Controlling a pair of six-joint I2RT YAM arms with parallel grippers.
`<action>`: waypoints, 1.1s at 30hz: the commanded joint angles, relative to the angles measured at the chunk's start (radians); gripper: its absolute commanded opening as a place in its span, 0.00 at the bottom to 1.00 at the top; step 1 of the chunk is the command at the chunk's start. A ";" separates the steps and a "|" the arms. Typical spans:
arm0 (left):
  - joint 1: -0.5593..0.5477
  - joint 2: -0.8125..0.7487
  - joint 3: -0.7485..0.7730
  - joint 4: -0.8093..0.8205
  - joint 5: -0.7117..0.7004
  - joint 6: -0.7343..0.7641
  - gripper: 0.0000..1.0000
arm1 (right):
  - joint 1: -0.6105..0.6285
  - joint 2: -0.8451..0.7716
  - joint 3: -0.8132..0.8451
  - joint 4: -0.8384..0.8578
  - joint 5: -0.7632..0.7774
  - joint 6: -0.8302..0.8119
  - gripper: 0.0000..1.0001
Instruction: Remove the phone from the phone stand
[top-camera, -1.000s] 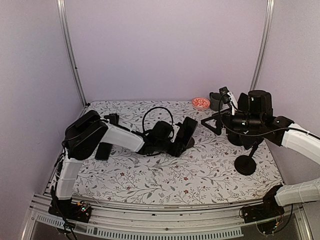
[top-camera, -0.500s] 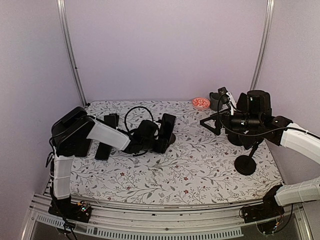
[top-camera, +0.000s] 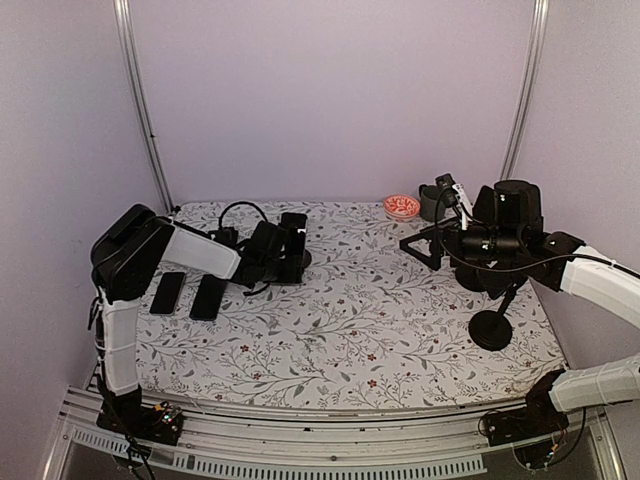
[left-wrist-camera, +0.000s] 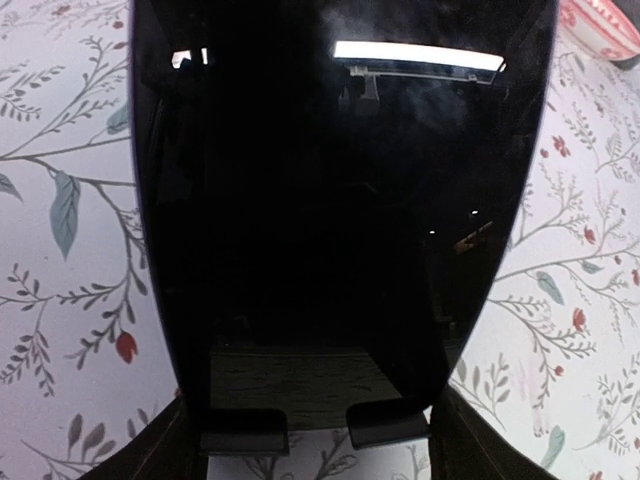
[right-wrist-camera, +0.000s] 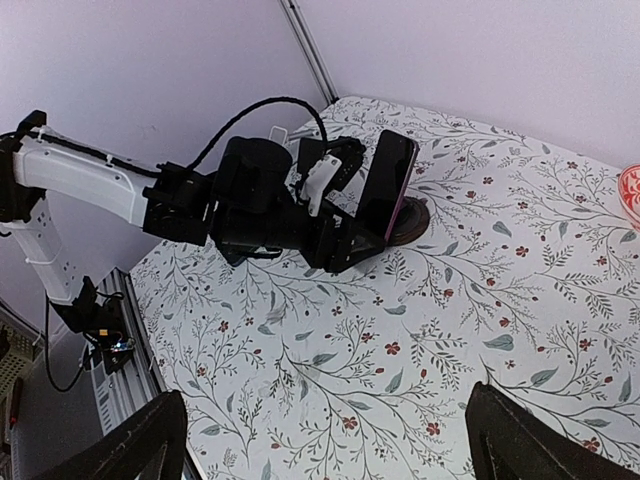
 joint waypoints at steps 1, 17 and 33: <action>0.061 0.002 0.044 -0.101 -0.064 -0.014 0.42 | -0.006 0.012 -0.005 0.024 -0.012 0.007 1.00; 0.126 0.042 0.086 -0.151 -0.053 -0.014 0.47 | -0.006 0.011 -0.010 0.023 -0.007 0.007 0.99; 0.113 -0.043 0.041 -0.100 0.004 0.036 0.99 | -0.006 0.018 -0.007 0.031 -0.015 0.011 0.99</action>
